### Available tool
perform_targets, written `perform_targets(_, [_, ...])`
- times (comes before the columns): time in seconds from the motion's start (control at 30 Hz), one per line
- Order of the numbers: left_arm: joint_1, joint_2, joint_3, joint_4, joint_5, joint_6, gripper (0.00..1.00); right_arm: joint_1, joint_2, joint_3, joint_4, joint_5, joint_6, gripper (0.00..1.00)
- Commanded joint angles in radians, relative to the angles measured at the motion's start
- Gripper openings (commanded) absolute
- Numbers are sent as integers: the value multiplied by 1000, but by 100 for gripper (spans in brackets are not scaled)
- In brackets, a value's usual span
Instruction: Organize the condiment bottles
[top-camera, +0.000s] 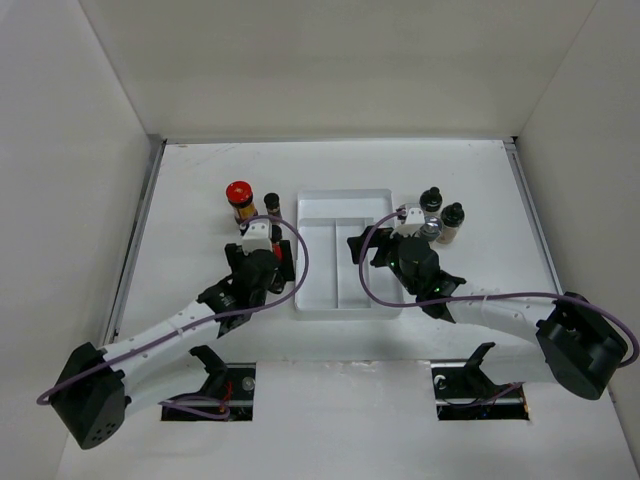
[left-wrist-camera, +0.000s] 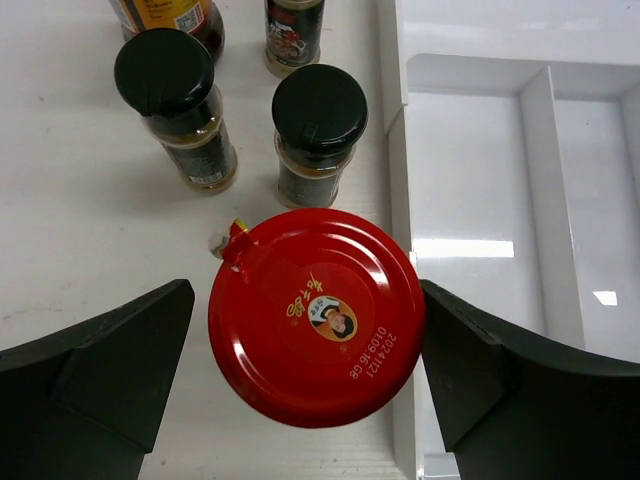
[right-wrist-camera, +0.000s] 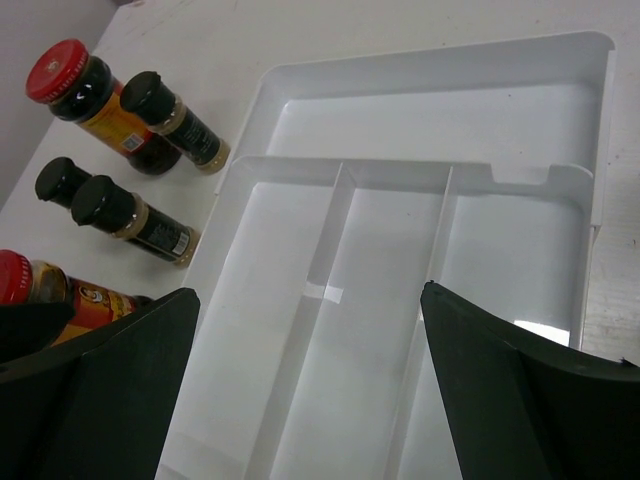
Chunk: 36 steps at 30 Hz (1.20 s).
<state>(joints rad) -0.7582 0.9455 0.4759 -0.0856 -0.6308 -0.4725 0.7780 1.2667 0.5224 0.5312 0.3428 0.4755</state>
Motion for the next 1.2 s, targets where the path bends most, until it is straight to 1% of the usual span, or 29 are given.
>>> perform_targets(0.0, [10, 25, -11, 105, 26, 28, 90, -9, -3, 4, 59, -13, 0, 100])
perform_targets(0.07, [7, 39, -11, 122, 20, 34, 87, -9, -3, 4, 59, -14, 0, 100])
perform_targets(0.1, [3, 42, -13, 127, 16, 35, 84, -9, -1, 4, 59, -14, 0, 100])
perform_targets(0.3, [1, 30, -16, 129, 6, 44, 55, -13, -6, 1, 59, -14, 0, 100])
perform_targets(0.37, [-6, 7, -10, 119, -4, 44, 48, -13, -4, 2, 59, -14, 0, 100])
perform_targets(0.43, [-14, -17, 9, 101, -13, 51, 43, -13, -3, 2, 59, -14, 2, 100])
perform_targets(0.63, [-43, -71, 107, 24, -55, 67, 37, -16, -15, -7, 69, -10, 5, 100])
perform_targets(0.73, [-62, -73, 168, 4, -75, 84, 36, -19, -26, -16, 82, -7, 6, 100])
perform_targets(0.87, [-89, -44, 249, 23, -75, 117, 36, -29, -68, -30, 85, 1, 6, 100])
perform_targets(0.9, [-95, -24, 269, 39, -69, 124, 36, -29, -88, -36, 87, 4, 6, 97])
perform_targets(0.93, [-103, 1, 288, 61, -58, 136, 36, -29, -111, -44, 89, 13, 6, 90])
perform_targets(1.0, [-111, 60, 323, 119, -40, 159, 36, -29, -157, -62, 98, 42, 6, 66])
perform_targets(1.1, [-103, 178, 386, 213, -1, 186, 36, -29, -199, -74, 87, 93, 6, 37])
perform_targets(1.17, [-88, 271, 441, 269, 31, 193, 36, -32, -216, -78, 70, 126, 11, 25])
